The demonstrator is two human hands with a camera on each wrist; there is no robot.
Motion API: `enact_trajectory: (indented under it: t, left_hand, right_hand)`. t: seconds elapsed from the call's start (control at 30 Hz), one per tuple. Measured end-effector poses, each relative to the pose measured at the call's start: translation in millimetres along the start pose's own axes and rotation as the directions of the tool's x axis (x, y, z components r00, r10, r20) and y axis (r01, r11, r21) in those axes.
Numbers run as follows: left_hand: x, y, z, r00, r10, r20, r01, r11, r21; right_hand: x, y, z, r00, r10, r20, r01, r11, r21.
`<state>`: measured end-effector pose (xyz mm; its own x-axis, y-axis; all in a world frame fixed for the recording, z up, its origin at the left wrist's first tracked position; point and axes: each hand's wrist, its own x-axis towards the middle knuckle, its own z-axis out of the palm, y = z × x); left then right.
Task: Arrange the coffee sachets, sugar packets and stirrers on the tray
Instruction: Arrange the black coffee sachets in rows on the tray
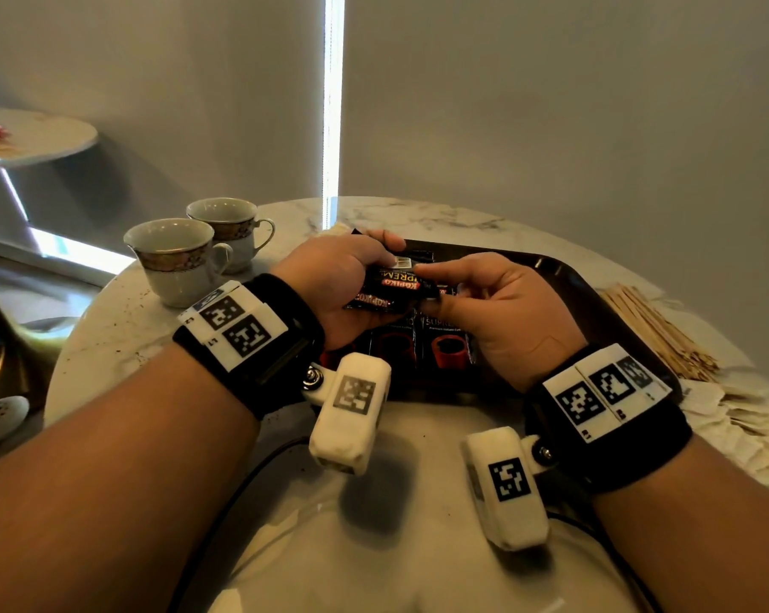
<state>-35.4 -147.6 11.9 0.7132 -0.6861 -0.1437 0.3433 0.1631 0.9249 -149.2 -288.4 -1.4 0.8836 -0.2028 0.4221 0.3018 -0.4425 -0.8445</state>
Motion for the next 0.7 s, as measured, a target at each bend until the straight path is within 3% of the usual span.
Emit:
enact_trajectory:
  t: [0.17,0.33,0.5,0.6,0.7]
  left_hand:
    - [-4.2,1.4,-0.7,0.994,-0.083,0.066,0.083,0.997,0.001]
    - [-6.0,7.3,-2.7,0.999,-0.036,0.037,0.039,0.995,-0.088]
    - [-2.1,13.1,-13.1,0.993,0.108,-0.05,-0.115,0.975,-0.189]
    - [-2.3,13.0,-14.4,0.991,0.123,-0.05,-0.13,0.974,-0.184]
    - [-3.4,12.4,-12.2,0.992,0.119,-0.042,-0.124,0.977,-0.172]
  right_hand:
    - [1.0,1.8,-3.3,0.984,-0.028,-0.174,0.034,0.999,0.034]
    - [6.6,8.9,-17.6,0.921,0.009,-0.39,0.022,0.997,0.077]
    - [13.8,31.7,-23.5,0.894,0.248,-0.374,-0.223,0.969,0.111]
    - [13.7,38.4,-25.0,0.86,0.393,-0.325,-0.371,0.919,0.131]
    - [11.5,37.4,-24.7,0.845,0.44,-0.303,-0.421,0.898,0.13]
